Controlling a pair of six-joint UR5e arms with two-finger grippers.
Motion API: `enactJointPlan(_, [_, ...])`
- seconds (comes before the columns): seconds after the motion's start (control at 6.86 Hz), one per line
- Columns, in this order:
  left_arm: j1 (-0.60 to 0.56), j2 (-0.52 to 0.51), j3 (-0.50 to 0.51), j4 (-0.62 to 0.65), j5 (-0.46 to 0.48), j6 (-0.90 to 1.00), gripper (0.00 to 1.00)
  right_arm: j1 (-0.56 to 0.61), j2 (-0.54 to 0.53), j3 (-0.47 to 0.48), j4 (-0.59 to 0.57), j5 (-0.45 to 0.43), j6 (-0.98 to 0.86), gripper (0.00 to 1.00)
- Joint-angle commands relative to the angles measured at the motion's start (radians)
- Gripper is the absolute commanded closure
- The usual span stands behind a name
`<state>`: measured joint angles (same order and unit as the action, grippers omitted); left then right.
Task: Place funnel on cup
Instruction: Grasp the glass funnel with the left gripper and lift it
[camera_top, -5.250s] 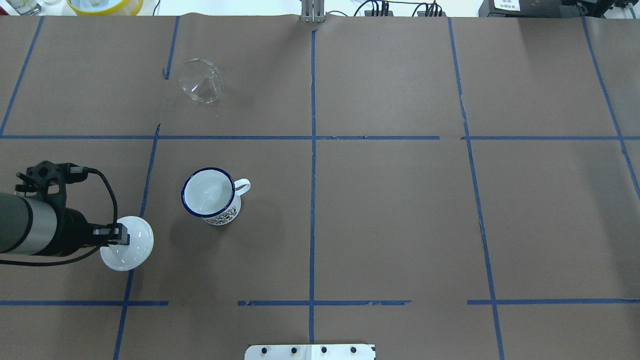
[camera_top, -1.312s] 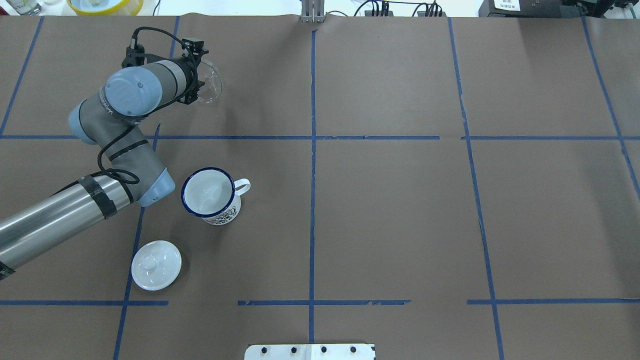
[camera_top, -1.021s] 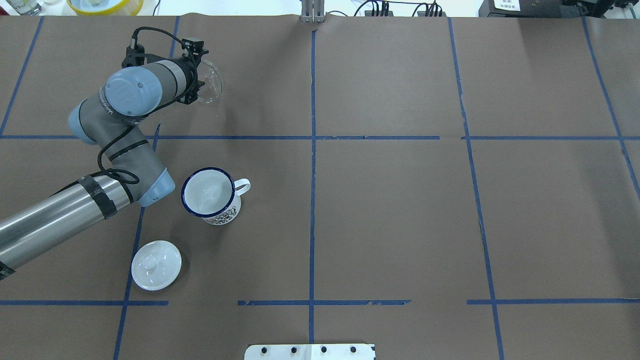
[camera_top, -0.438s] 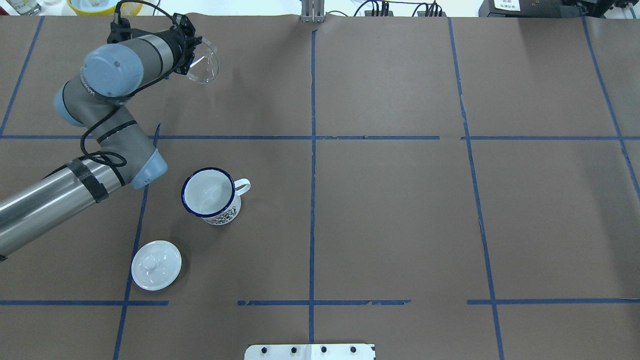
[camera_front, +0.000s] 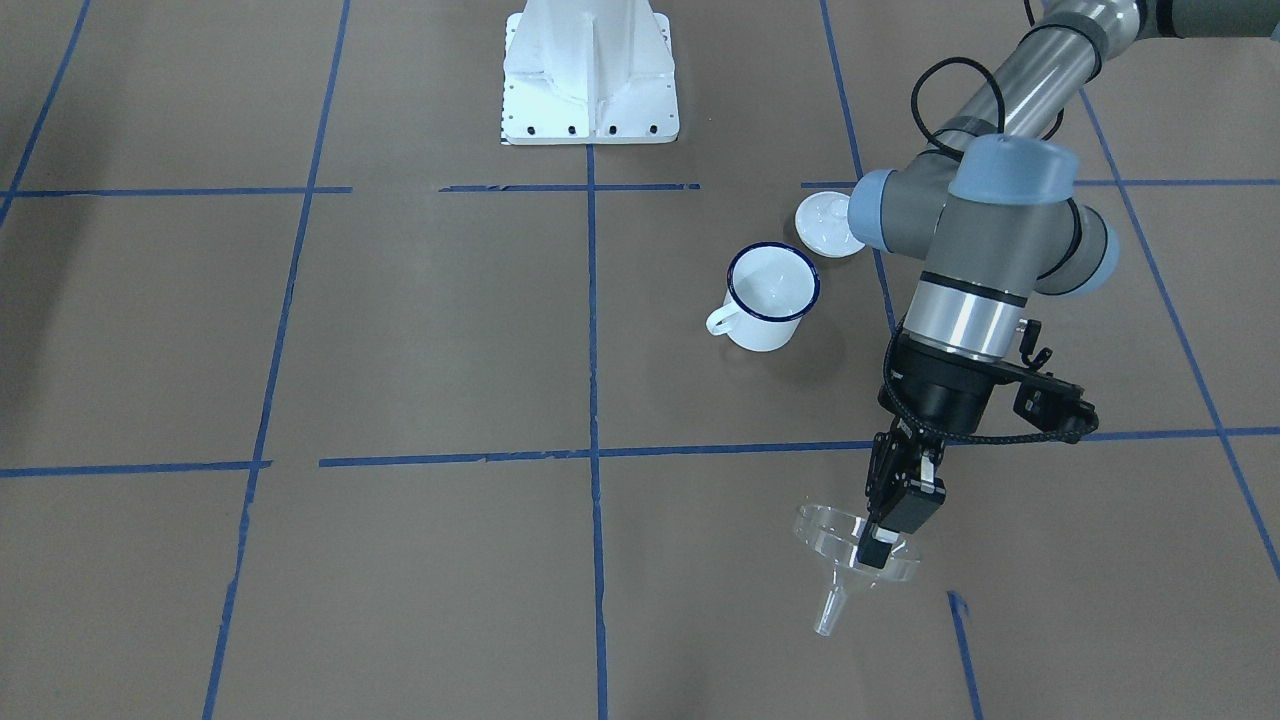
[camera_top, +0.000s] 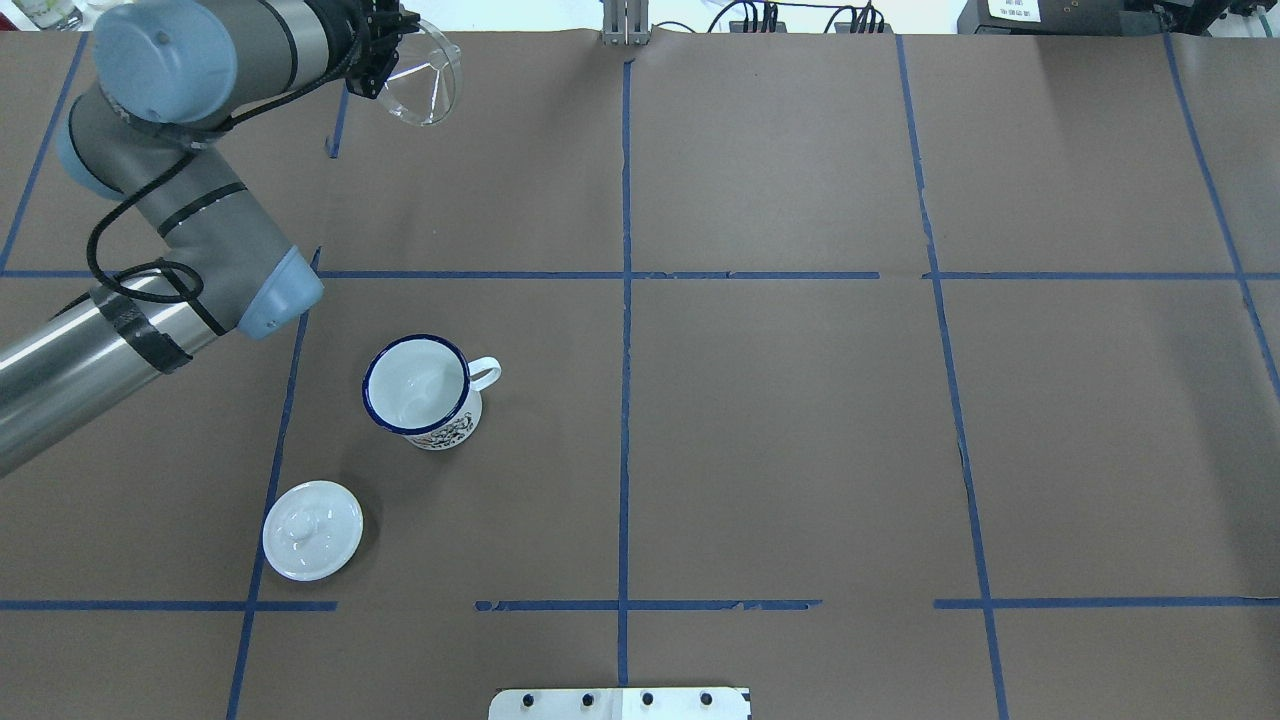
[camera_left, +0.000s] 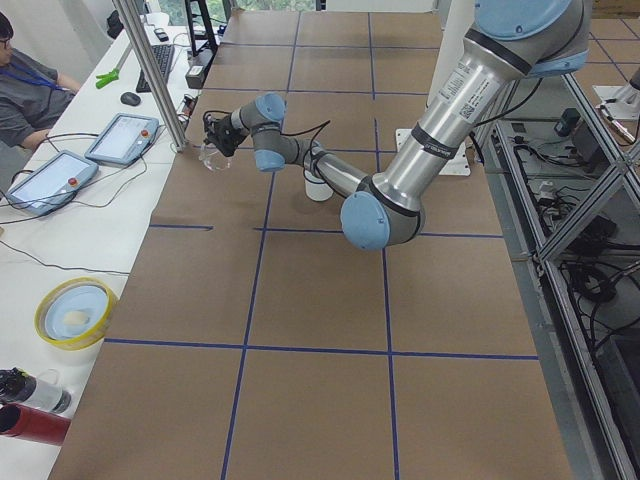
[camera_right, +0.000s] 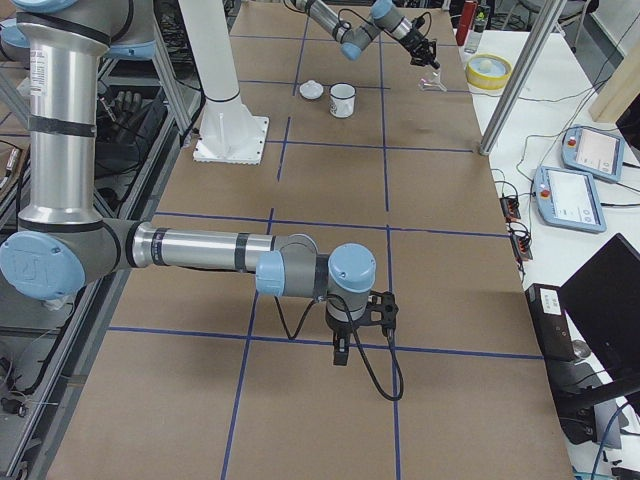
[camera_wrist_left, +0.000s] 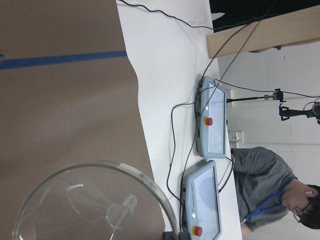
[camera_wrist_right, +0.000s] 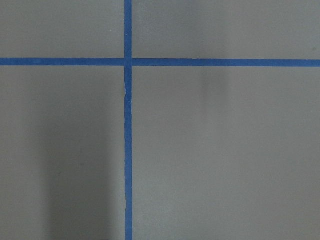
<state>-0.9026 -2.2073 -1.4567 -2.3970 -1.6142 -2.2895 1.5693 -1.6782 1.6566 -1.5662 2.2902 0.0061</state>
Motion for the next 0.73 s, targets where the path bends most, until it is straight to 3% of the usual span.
enactJointPlan(0.0, [-0.016,0.0,-0.289,0.353,-0.12,0.126,1.0,0.0,0.0,0.0,0.0,0.0,0.0,0.0])
enactJointPlan(0.29, [-0.016,-0.031,-0.495,0.743,-0.269,0.278,1.0,0.0,0.0,0.0,0.0,0.0,0.0,0.0])
enactJointPlan(0.58, [-0.012,-0.127,-0.534,1.102,-0.379,0.449,1.0,0.0,0.0,0.0,0.0,0.0,0.0,0.0])
